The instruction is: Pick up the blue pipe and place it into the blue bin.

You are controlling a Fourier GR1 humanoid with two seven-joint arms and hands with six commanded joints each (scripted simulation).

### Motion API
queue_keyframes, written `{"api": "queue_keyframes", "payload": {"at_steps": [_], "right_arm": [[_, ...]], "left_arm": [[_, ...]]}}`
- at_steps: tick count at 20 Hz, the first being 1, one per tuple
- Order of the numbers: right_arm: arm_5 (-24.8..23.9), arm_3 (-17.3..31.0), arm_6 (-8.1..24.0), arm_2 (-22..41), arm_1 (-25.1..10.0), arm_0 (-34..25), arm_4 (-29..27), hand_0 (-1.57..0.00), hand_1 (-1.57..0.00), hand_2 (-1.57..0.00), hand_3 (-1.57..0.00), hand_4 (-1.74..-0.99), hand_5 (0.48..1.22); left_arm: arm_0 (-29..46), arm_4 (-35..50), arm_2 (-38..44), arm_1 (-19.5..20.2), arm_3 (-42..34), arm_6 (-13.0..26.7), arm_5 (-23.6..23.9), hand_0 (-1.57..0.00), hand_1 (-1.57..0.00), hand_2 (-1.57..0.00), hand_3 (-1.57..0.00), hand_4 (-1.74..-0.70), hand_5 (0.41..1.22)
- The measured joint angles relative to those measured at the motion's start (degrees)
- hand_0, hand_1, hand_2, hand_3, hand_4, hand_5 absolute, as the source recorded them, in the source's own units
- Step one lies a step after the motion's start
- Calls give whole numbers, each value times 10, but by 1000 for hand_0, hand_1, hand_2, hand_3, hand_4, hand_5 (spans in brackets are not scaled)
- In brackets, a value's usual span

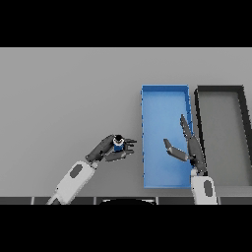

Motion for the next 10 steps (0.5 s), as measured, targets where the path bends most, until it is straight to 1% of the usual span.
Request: {"api": "queue_keyframes", "payload": {"at_steps": [1, 2, 3, 4, 5, 6, 8, 9, 10], "right_arm": [[1, 0, -2, 0, -2, 3, 2, 1, 1, 1, 1, -1249, 629], [1, 6, 4, -2, -3, -4, 1, 1, 1, 1, 1, -1239, 629], [1, 2, -3, -1, -5, 4, 4, 1, 1, 1, 1, -1228, 629], [-2, 1, -2, 0, -5, 3, 9, 1, 1, 1, 1, -1221, 631], [-3, 7, -1, 4, -2, 3, 15, 1, 1, 1, 1, -1219, 634], [-3, 6, -5, -2, -7, -3, 9, 1, 1, 1, 1, -1217, 635], [-1, 6, -8, -3, -7, -2, 6, 1, 1, 1, 1, -1215, 639], [5, -1, -16, -2, -7, 4, 0, 1, 1, 1, 1, -1208, 640], [2, 2, -7, -3, -8, 1, 4, 1, 1, 1, 1, -1195, 635]], "left_arm": [[1, -2, -6, -1, -12, -7, 1, -1509, -1517, -1523, -1426, -1710, 1199], [-6, 3, -4, 2, -25, 0, 0, -1521, -1528, -1533, -1433, -1714, 1204], [-12, 9, -5, -1, -40, -6, -1, -1531, -1537, -1540, -1439, -1717, 1207], [-20, 10, -3, 4, -50, 0, -2, -1539, -1543, -1546, -1441, -1720, 1210], [-25, 17, -3, 6, -65, 13, -3, -1546, -1549, -1551, -1444, -1721, 1212], [-25, 19, -7, 9, -71, 17, -9, -1551, -1553, -1555, -1445, -1723, 1214], [-42, 29, -6, 7, -88, 45, -9, -1558, -1560, -1561, -1445, -1724, 1216], [-43, 30, -14, 5, -100, 56, -10, -1561, -1562, -1563, -1445, -1726, 1217], [-47, 32, -13, 8, -99, 70, -11, -1563, -1564, -1565, -1443, -1726, 1218]]}}
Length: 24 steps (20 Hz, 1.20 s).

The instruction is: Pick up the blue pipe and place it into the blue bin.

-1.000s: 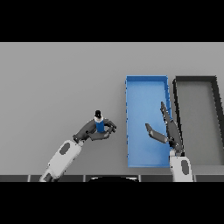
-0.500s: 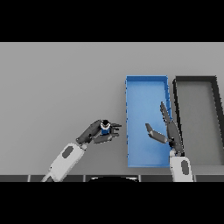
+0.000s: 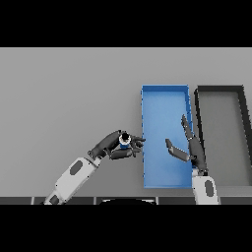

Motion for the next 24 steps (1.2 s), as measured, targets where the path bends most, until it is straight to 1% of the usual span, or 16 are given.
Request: {"api": "queue_keyframes", "payload": {"at_steps": [1, 2, 4, 6, 8, 9, 10, 11, 13, 14, 15, 18, 20, 22, 23, 24], "right_arm": [[-2, 4, 2, 2, 0, -1, 6, 1, 1, 1, 1, -1189, 631], [0, -1, -7, 2, -1, 5, 5, 1, 1, 1, 1, -1186, 629], [8, -1, 4, 2, -1, 6, -5, 1, 1, 1, 1, -1177, 629], [10, 3, 10, 1, -1, 2, -8, 1, 1, 1, 1, -1178, 629], [8, 19, 18, -1, 2, -11, -7, 1, 1, 1, 1, -1192, 628], [5, 16, 9, 0, 3, -10, -5, 1, 1, 1, 1, -1209, 623], [5, 18, 3, 2, 5, -9, -3, 1, 1, 1, 1, -1207, 619], [10, 12, -8, 0, 3, 3, -8, 1, 1, 1, 1, -1197, 618], [20, 12, 1, -9, -4, -13, -28, 1, 1, 1, 1, -1195, 610], [37, -4, -17, -9, -5, -11, -49, 1, 1, 1, 1, -1197, 604], [64, -19, -4, -13, -15, -20, -86, 1, 1, 1, 1, -1199, 593], [133, -60, 54, -11, -55, -49, -167, 1, 1, 1, 1, -1232, 550], [168, -89, 83, 0, -80, -68, -201, 1, 1, 1, 1, -1260, 523], [191, -119, 111, 19, -100, -88, -217, 1, 1, 1, 1, -1286, 520], [200, -131, 130, 27, -109, -104, -228, 1, 1, 1, 1, -1297, 523], [214, -141, 133, 34, -116, -114, -240, 1, 1, 1, 1, -1305, 522]], "left_arm": [[-2, 1, -3, -1, -4, 6, -2, -1564, -1565, -1566, -1442, -1727, 1219], [-5, 0, -3, 1, -1, 8, -4, -1566, -1566, -1567, -1441, -1727, 1219], [-3, -3, -7, 2, -4, 8, -5, -1568, -1568, -1568, -1442, -1729, 1219], [-11, -1, -5, -3, 1, 20, -3, -1569, -1569, -1569, -1443, -1730, 1219], [-8, -4, -7, 2, 4, 13, -7, -1570, -1570, -1570, -1443, -1730, 1220], [-1, -3, -11, 3, -4, 13, -7, -1570, -1570, -1570, -1443, -1731, 1220], [-1, -3, -8, 8, -6, 10, -7, -1570, -1570, -1570, -1442, -1730, 1220], [-1, -7, -11, 3, -2, 12, -3, -1570, -1570, -1570, -1439, -1731, 1220], [-3, -2, -5, 9, -7, 13, -5, -1571, -1571, -1571, -1438, -1731, 1221], [-1, -2, -9, 9, -8, 13, -6, -1571, -1571, -1571, -1438, -1731, 1221], [1, -3, -13, 5, -6, 13, -7, -1571, -1571, -1571, -1440, -1731, 1221], [-3, -6, -11, 8, -3, 12, -7, -1571, -1571, -1571, -1440, -1730, 1221], [-7, -6, -11, 5, -1, 14, -5, -1571, -1571, -1571, -1440, -1731, 1221], [1, -6, -14, 9, -3, 8, -7, -1571, -1571, -1571, -1439, -1731, 1221], [-1, -9, -15, 6, 0, 12, -6, -1571, -1571, -1571, -1439, -1731, 1221], [-2, -4, -11, 9, -7, 11, -5, -1571, -1571, -1571, -1439, -1732, 1221]]}}
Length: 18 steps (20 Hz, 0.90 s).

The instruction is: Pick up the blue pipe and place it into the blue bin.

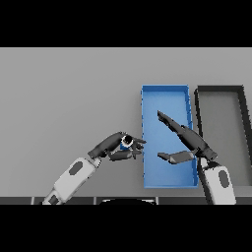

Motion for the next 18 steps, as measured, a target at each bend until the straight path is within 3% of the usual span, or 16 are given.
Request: {"api": "queue_keyframes", "payload": {"at_steps": [2, 6, 10, 12, 18], "right_arm": [[7, -11, 43, 21, -4, -35, -18, 1, 1, 1, 1, -1297, 522], [25, -15, 84, 57, 0, -107, -37, 1, 1, 1, 1, -1303, 532], [53, 8, 101, 84, 10, -161, -35, 1, 1, 1, 1, -1270, 530], [67, 18, 101, 99, 20, -174, -35, 1, 1, 1, 1, -1251, 535], [69, 81, 123, 124, 72, -231, -11, 1, 1, -9, 1, -1223, 512]], "left_arm": [[-4, -5, -2, -2, 5, 8, 2, -1571, -1571, -1571, -1437, -1732, 1221], [-11, -2, -1, 0, 10, 9, -4, -1571, -1571, -1571, -1437, -1732, 1221], [-18, 2, 1, -10, 22, 10, -3, -1571, -1571, -1571, -1452, -1729, 1221], [-9, 4, -1, -3, 14, -14, -12, -1571, -1571, -1571, -1484, -1731, 1221], [-21, 22, 5, -6, 21, -7, -26, -1571, -1571, -1571, -1509, -1731, 1221]]}}
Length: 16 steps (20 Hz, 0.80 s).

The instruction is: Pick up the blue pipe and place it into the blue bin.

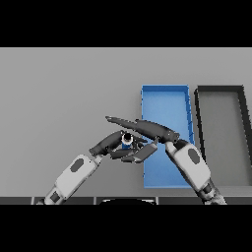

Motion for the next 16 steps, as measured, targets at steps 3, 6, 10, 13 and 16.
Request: {"api": "queue_keyframes", "payload": {"at_steps": [3, 6, 10, 13, 16], "right_arm": [[9, 32, 1, 6, 20, -27, 5, -14, -36, -68, -11, -1241, 516], [22, 51, 10, 11, 30, -51, -3, -278, -313, -329, -228, -1352, 528], [37, 69, -2, 19, 36, -69, -20, -1012, -1023, -1023, -828, -1541, 604], [21, 68, 27, 26, 43, -58, -52, -1285, -1290, -1290, -1191, -1475, 809], [9, 58, 18, 23, 54, -60, -30, -1424, -1427, -1427, -1376, -1456, 1010]], "left_arm": [[-3, 4, 2, 4, 9, 11, -7, -1571, -1571, -1571, -1474, -1720, 1221], [-5, -3, 3, 11, 8, -19, -17, -1236, -1120, -1093, -920, -1613, 1221], [-11, -63, -13, 24, -1, 24, 14, -1030, -1008, -990, -623, -1658, 1192], [6, -22, 1, 9, -4, -9, 4, -1294, -1283, -1274, -533, -1698, 1206], [7, -7, 2, 2, -9, -19, 5, -1429, -1423, -1419, -588, -1719, 1214]]}}
